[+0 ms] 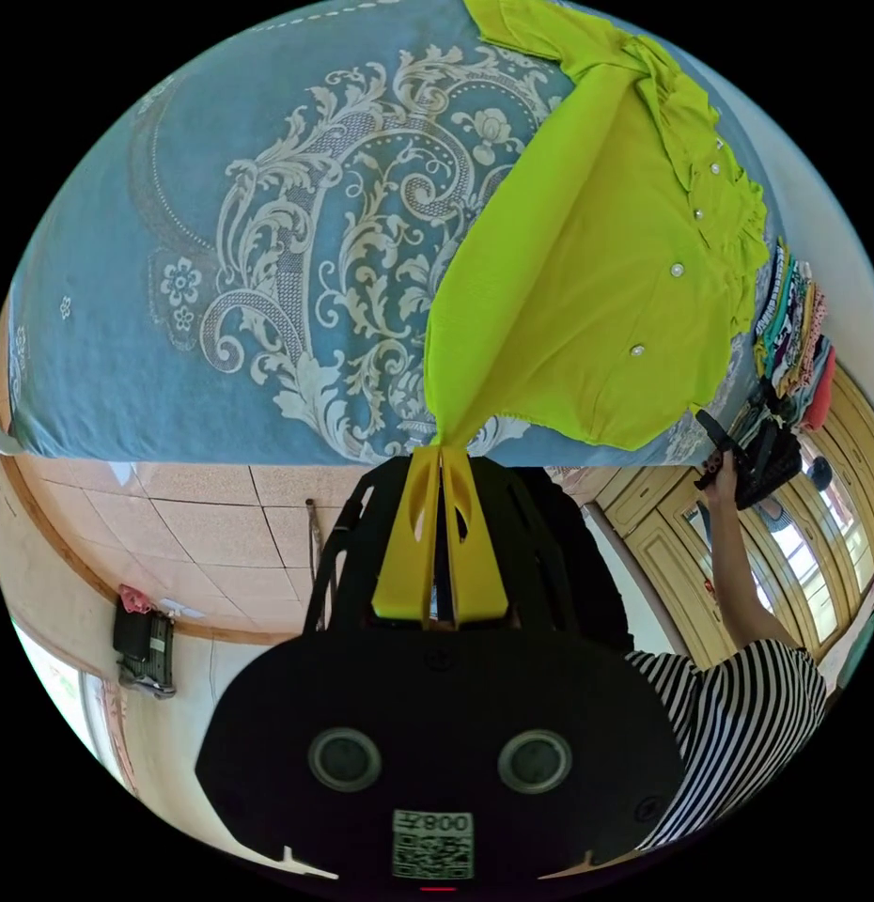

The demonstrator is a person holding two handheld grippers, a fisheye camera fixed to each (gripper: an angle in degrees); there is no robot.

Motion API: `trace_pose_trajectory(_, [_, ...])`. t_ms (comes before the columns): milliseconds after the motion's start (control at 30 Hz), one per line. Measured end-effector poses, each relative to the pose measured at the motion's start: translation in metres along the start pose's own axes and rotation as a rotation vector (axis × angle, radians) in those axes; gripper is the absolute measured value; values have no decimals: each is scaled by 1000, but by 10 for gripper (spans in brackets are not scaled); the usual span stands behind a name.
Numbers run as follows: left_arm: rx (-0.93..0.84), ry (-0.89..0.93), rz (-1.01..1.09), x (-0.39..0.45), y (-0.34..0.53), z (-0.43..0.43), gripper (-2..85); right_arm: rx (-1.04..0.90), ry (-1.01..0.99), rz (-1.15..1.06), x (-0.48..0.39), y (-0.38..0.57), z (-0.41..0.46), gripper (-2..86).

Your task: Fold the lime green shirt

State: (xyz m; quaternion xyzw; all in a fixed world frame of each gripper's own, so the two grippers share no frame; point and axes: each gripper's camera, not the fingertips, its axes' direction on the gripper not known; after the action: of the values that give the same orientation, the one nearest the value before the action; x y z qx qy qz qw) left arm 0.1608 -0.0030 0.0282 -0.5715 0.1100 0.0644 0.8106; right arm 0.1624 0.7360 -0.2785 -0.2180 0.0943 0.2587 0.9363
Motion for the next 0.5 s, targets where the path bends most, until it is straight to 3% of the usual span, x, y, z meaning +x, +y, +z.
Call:
trace_pose_trajectory(133, [0, 10, 18, -6, -1, 4, 1, -7, -126, -15, 13, 14, -10, 12])
trace_pose_trajectory(367, [-14, 83, 56, -18, 18, 4, 0, 117, -554, -38, 34, 72, -82, 5])
trace_pose_trajectory(500, [-37, 55, 20, -30, 18, 17, 0, 54, -504, 15, 53, 81, -97, 6])
